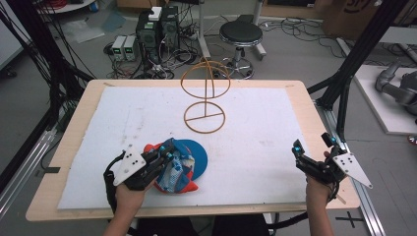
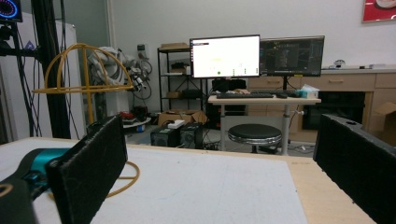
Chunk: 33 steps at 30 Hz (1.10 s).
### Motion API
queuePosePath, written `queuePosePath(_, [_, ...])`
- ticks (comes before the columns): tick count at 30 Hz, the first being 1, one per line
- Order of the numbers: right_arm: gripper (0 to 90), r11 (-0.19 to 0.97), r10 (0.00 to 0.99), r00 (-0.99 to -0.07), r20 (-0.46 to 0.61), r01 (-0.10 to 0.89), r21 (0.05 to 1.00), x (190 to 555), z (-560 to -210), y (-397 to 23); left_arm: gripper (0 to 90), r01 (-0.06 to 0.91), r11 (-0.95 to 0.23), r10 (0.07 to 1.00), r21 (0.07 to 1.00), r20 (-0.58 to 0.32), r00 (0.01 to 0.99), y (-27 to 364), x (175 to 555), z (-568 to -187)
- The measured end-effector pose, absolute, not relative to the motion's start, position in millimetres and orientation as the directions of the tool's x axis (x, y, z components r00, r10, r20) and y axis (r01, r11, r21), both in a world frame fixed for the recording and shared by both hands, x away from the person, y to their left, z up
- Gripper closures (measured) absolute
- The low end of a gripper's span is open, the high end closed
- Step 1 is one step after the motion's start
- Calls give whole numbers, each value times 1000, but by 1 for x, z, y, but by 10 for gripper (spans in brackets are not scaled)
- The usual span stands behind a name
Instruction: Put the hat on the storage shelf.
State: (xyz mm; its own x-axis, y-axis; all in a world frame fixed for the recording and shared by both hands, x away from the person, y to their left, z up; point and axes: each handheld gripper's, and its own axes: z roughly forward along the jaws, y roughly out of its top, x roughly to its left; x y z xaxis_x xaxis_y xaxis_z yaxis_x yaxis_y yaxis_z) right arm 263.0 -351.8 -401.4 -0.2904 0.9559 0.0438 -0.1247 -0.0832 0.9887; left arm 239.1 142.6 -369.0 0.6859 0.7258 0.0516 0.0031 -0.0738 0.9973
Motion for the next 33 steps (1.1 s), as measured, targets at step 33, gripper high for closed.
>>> queuePosePath(33, [25,-86,955,-293,46,-124,989,263,-402,-350,888,-235,134,742,963,60,667,117,271,-258])
